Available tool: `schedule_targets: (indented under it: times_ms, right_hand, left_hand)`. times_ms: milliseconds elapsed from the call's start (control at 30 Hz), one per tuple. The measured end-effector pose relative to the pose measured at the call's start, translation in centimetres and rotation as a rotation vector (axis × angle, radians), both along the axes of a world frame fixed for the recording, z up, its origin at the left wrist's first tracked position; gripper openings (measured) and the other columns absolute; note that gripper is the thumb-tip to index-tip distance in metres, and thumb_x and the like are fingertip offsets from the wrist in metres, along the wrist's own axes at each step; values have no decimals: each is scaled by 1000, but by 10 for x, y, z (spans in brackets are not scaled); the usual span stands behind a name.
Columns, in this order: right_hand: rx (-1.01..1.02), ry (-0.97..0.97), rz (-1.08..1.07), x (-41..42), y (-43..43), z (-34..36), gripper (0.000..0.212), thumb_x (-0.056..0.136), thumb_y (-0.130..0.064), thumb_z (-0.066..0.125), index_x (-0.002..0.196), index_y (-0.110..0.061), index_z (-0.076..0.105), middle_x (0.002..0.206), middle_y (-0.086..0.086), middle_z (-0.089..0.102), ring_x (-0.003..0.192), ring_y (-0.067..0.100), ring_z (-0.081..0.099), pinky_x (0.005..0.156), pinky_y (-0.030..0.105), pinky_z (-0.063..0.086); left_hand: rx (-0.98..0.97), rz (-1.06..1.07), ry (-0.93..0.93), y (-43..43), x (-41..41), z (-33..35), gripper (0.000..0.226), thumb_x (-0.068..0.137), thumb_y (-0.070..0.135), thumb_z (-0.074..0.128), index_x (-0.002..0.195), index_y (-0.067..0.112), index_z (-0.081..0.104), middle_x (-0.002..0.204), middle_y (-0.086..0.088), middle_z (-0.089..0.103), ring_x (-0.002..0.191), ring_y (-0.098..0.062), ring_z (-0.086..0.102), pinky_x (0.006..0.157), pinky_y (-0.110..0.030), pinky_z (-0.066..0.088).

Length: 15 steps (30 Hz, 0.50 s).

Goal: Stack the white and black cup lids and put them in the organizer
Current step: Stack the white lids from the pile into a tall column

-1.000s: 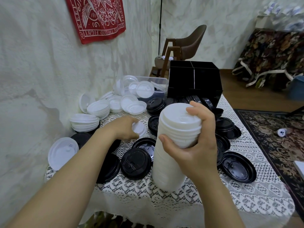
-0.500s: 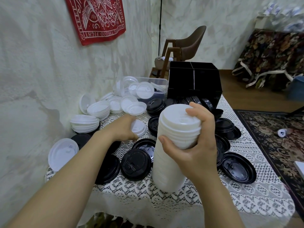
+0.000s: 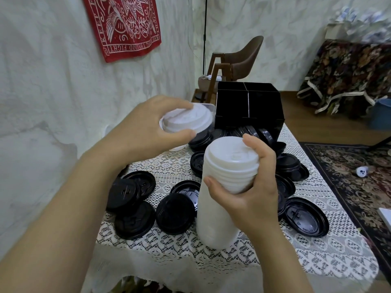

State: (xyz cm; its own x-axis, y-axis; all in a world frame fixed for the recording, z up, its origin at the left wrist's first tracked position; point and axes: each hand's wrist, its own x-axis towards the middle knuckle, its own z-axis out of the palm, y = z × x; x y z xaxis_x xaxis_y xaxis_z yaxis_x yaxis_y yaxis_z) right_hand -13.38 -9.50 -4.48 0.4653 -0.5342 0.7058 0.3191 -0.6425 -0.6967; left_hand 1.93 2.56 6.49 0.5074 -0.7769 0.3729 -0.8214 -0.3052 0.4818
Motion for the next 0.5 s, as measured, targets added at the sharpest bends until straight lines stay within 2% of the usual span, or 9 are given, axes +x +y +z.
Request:
schedule_targets:
  times_ms: [67,167,233,333,433,500]
  right_hand:
    - [48,18,-3,0,2,0,81,65,-45,77,133,-33,35,130,-10,45,121,9,49,97,21,44]
    - [80,28,-3,-1,2,1,90,62,-46,78,138,-31,32,132,-17,45,122,2,48,95,12,41]
    - [103,35,13,-1,3,2,92,61,-47,79,138,-40,29,133,-13,46,122,7,50,95,17,45]
    - [125,45,24,-1,5,1,96,60,-48,80,139,-47,26,139,-11,45,128,12,48,100,31,48]
    - [141,72,16,-1,5,1,100,60,-50,79,140,-52,19,144,-11,42,133,11,45,104,41,46]
    - [155,81,20,-2,5,1,102,59,-48,79,138,-56,15,143,-9,44,132,13,46,103,43,47]
  left_hand:
    - [-50,-58,5,1,-14,6,51,62,68,55,111,54,55,108,28,55,107,3,52,94,-20,39]
    - [-92,-140,18,0,-28,9,47,65,67,59,110,54,57,108,33,56,109,9,52,91,-10,37]
    - [-84,-184,15,-4,-36,4,50,67,66,60,114,49,59,115,30,57,115,12,48,94,-8,36]
    - [-54,-212,1,-9,-45,-5,56,67,67,59,118,44,61,121,23,58,123,6,46,103,-20,37]
    - [-10,-238,-2,-14,-51,-13,57,69,68,58,120,45,59,121,20,57,121,0,48,103,-26,40]
    - [6,-239,21,-15,-54,-17,56,68,68,58,120,47,58,120,19,56,120,-1,49,101,-25,41]
